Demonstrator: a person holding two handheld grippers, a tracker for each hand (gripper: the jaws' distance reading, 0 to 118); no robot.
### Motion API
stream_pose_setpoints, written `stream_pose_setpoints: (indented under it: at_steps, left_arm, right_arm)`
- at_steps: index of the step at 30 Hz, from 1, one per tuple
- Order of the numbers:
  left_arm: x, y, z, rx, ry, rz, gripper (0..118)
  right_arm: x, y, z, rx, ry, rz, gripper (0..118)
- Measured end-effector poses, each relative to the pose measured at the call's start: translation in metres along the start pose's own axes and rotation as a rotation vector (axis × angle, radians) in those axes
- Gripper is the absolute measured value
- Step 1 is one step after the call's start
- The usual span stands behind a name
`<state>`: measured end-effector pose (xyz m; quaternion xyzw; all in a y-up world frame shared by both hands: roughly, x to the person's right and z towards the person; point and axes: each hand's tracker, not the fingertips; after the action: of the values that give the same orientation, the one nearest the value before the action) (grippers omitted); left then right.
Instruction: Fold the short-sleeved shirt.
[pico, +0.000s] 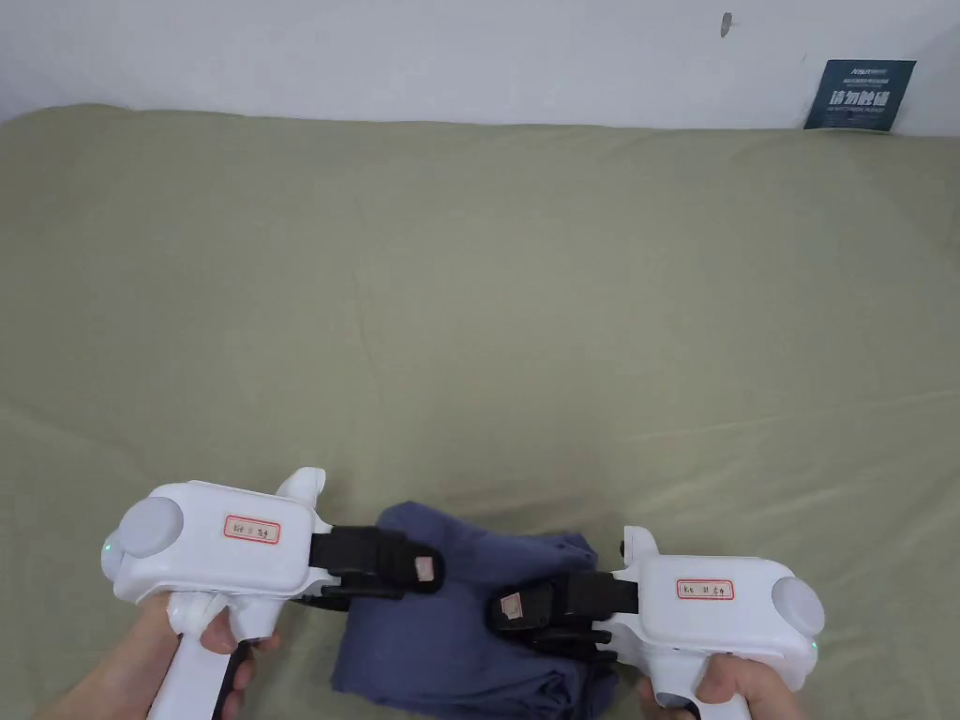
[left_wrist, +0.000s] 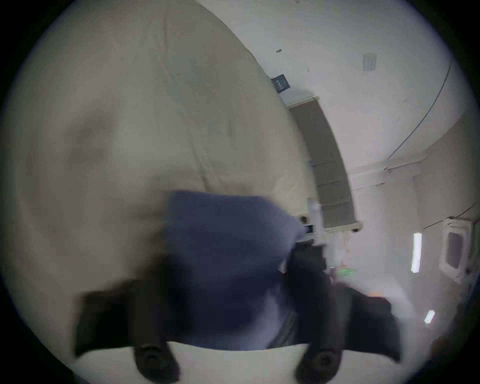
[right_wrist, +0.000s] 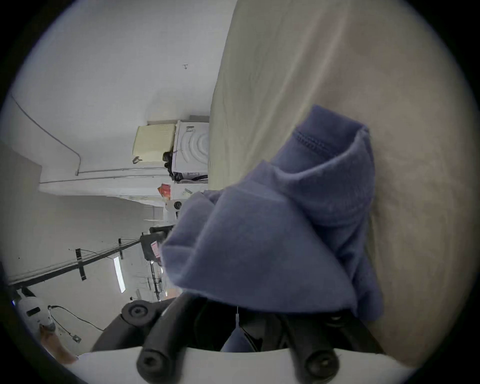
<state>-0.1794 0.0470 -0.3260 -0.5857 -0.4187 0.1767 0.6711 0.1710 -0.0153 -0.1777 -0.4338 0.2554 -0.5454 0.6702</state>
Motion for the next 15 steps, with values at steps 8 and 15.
stream_pose_setpoints:
  at_steps: [8,15]
  left_arm:
    - [-0.016,0.0,-0.002,-0.005,-0.013,0.023,30]
    - [-0.005,-0.005,0.0,-0.003,0.006,0.025,30]
  right_arm:
    - [-0.073,-0.025,0.038,0.214,-0.36,0.433,1]
    - [-0.133,-0.085,0.076,0.897,-0.847,0.894,1]
